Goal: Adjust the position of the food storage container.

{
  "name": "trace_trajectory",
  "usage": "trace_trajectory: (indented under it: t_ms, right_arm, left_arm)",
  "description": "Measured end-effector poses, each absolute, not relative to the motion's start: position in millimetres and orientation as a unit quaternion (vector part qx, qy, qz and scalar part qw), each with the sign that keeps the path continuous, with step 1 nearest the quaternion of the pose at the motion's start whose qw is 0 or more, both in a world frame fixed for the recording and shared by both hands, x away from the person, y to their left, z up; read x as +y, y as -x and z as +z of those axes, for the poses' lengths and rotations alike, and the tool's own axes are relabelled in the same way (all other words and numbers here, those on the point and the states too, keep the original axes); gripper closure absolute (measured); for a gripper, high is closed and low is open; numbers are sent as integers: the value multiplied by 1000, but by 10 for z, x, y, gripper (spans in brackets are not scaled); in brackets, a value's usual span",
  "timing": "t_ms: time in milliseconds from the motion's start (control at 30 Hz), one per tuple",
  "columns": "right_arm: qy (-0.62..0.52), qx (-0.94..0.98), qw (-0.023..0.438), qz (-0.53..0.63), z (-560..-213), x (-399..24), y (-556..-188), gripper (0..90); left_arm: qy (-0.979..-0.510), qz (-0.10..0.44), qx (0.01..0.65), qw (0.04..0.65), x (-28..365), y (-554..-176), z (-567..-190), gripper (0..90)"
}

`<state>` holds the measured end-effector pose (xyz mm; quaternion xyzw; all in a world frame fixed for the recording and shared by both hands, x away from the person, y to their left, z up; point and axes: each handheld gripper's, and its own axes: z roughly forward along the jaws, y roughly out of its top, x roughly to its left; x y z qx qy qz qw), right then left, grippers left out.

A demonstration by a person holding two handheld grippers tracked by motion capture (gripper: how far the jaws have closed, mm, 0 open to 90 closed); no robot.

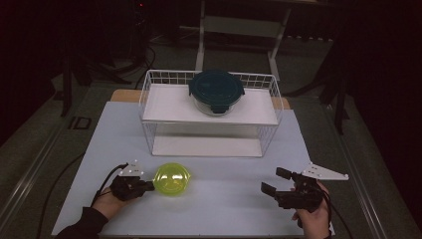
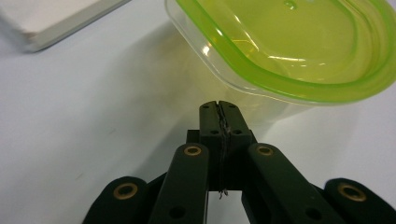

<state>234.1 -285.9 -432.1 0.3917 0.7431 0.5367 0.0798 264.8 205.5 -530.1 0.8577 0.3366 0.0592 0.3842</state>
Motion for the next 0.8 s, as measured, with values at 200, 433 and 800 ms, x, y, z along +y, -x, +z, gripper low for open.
trace_trajectory:
  t_ms: [200, 433, 800]
  right_arm:
    - [-393, 742, 79, 538, -4332, -2877, -2341, 98]
    - [-393, 741, 81, 538, -4329, -2892, -2335, 98]
    - [-395, 741, 81, 538, -4332, -2900, -2327, 98]
  left_arm:
    - [-863, 47, 326, 384, 1869, -2684, -5322, 885]
    - [-869, 39, 312, 383, 1727, -2705, -5327, 885]
    - [-864, 39, 324, 383, 1673, -2796, -5337, 885]
